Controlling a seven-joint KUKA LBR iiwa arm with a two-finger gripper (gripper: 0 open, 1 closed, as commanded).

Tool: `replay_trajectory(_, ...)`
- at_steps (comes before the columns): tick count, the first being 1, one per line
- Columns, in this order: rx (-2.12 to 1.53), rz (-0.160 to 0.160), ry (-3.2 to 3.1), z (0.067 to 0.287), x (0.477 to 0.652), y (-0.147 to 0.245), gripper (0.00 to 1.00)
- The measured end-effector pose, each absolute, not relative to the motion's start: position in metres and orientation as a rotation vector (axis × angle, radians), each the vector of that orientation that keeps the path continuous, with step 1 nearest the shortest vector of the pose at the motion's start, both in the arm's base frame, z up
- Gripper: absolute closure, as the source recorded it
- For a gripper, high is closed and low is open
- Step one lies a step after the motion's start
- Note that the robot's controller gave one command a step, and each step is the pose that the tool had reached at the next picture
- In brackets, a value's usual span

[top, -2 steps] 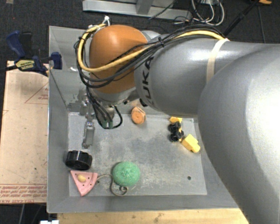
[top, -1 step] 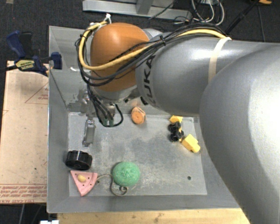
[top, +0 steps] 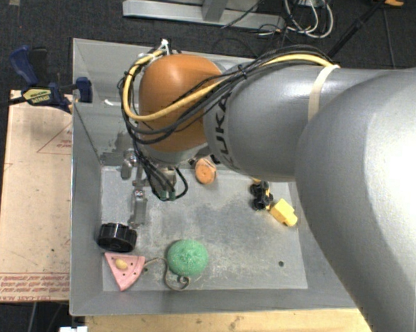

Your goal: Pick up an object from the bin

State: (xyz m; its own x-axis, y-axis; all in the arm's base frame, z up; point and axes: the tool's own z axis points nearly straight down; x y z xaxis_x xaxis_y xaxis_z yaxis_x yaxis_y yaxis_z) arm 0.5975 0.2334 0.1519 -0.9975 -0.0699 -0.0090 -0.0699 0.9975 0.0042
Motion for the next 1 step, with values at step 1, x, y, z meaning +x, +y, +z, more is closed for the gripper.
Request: replay_trajectory(1,-0.124,0.002,3.138,0.1018,0.5737,0.2027,0.00)
